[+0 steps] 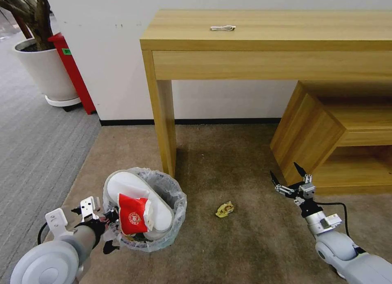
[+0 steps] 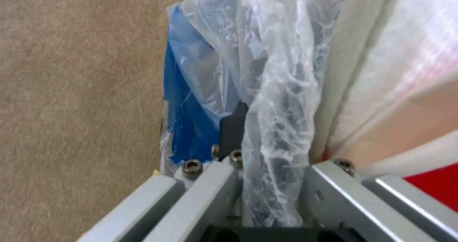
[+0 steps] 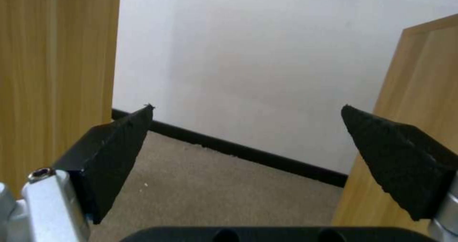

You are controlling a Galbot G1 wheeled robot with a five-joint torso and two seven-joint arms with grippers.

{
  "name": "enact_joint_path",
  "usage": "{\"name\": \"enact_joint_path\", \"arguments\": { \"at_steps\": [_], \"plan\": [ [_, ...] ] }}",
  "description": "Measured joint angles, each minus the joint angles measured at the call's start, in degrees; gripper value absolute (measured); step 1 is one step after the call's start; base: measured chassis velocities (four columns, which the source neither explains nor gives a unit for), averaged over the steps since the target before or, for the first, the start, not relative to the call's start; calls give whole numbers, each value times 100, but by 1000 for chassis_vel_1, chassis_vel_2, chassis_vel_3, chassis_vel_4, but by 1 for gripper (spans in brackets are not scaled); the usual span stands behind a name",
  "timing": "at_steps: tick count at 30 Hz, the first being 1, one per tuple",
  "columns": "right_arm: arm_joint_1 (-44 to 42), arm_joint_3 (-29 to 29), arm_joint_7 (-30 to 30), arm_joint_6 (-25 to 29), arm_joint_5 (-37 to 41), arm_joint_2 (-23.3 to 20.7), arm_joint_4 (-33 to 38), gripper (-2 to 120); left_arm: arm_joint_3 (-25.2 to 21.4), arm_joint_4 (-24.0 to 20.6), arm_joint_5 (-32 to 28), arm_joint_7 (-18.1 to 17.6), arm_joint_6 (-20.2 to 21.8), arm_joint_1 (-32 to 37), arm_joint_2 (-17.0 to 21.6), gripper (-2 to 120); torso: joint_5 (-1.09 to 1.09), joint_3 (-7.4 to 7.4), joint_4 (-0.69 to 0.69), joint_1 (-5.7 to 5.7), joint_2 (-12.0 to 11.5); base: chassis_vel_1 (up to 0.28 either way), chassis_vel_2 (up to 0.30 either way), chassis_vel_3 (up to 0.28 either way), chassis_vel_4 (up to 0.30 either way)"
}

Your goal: Pick up the trash bin and place the garbage on the floor into it.

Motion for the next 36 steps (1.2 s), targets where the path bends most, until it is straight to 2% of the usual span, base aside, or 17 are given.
{"name": "enact_joint_path", "arguments": {
  "at_steps": [10, 23, 32, 36],
  "plan": [
    [244, -247, -166, 225, -34, 55, -203, 100, 37, 19, 7, 3, -3, -2, -7, 0, 0, 0, 0, 0, 0, -72, 81, 67, -81],
    [939, -1530, -998, 266, 314, -270, -229, 100, -62, -90, 93, 12, 18, 338, -23, 0, 0, -1, 0, 0, 0, -8, 7, 7, -5],
    [1480, -2159, -1086, 266, 332, -227, -421, 100, -61, -173, 317, 42, 45, 666, -184, 0, 1, -1, 1, 0, 0, 0, 0, 0, 0],
    [1582, -2248, -1085, 267, 353, -192, -453, 100, -60, -179, 369, 47, 46, 716, -225, 0, 0, -1, 1, 0, 0, 0, 0, 0, 0]
  ]
}}
